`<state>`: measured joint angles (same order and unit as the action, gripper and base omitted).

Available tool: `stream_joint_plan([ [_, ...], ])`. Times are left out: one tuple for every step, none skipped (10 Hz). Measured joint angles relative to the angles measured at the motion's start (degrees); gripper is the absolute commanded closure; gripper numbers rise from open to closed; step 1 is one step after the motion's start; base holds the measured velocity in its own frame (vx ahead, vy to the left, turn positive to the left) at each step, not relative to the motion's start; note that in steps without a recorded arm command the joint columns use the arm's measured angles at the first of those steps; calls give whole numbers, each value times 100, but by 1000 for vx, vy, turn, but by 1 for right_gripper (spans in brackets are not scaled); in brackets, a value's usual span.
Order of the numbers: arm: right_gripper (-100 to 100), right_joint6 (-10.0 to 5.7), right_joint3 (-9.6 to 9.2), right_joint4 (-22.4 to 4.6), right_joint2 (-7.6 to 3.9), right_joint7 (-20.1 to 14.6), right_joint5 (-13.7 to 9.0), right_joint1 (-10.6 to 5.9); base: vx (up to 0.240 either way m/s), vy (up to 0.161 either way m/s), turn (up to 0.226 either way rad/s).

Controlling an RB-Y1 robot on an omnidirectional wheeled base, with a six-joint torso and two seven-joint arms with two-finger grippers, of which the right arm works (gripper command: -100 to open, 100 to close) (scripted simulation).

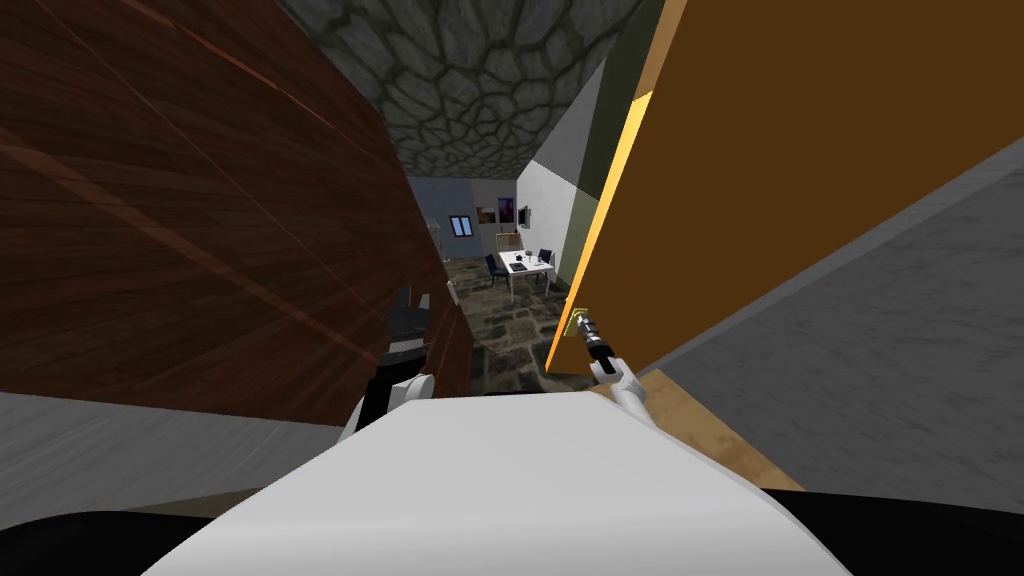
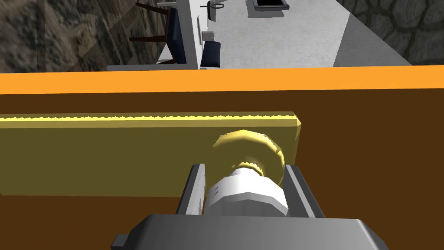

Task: Push the door open

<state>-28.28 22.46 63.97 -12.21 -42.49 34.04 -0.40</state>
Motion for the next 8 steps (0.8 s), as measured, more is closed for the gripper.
stream_joint_plan([
  [100,27,14,38,22,18,-9,23,188,4,-42],
  [100,47,37,43,47,45,-18,12,195,6,-50],
  [100,90,52,67,66,68,-25,-13,187,-10,-30],
  [100,100,89,78,92,108,-40,-33,191,-15,-40],
  [100,88,140,48,130,175,-57,-75,187,16,-64],
  [100,130,165,113,174,219,-65,-68,205,-6,-83],
  [100,180,190,142,191,241,-79,-62,203,2,-57],
  [100,195,250,94,212,294,-99,-106,216,5,-61],
])
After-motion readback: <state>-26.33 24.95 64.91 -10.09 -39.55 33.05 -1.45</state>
